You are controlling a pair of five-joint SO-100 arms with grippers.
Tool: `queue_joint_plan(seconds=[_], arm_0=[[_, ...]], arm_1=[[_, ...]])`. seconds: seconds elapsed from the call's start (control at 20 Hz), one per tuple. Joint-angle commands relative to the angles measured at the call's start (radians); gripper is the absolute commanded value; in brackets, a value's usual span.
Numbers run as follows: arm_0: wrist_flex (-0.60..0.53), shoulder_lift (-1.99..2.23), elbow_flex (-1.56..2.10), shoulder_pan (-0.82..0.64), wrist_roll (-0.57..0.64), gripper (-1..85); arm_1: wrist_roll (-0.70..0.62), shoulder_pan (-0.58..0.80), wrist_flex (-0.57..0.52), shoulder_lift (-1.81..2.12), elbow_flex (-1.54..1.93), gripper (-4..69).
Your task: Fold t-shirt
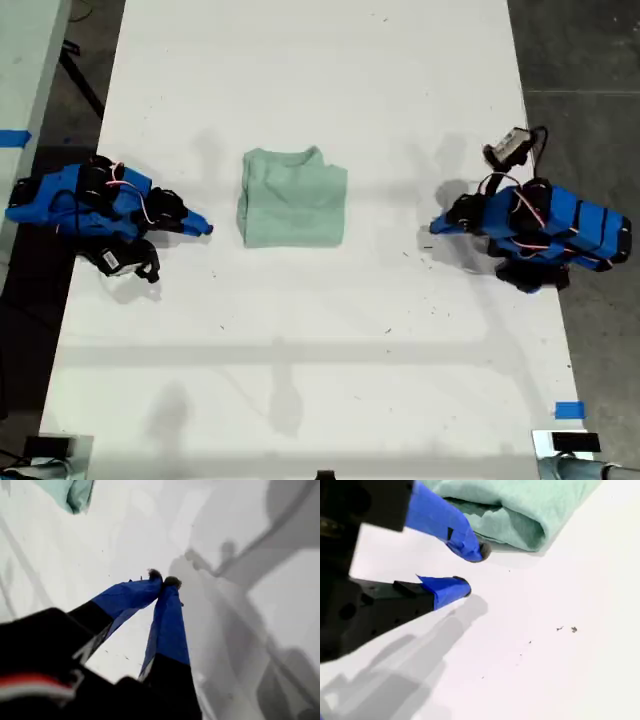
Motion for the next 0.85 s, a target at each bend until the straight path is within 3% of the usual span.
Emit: queue_joint_plan(seconds=[0.0, 0.8], arm_0=[[0.002, 0.005, -0.008, 0.052, -0.012, 10.5], [0.002, 0.005, -0.008, 0.063, -0.012, 10.5]], arm_1=[[-0.341, -0.003, -0.017, 0.005, -0.006, 2.6], [-0.342, -0.003, -0.017, 0.005, -0.006, 2.5]])
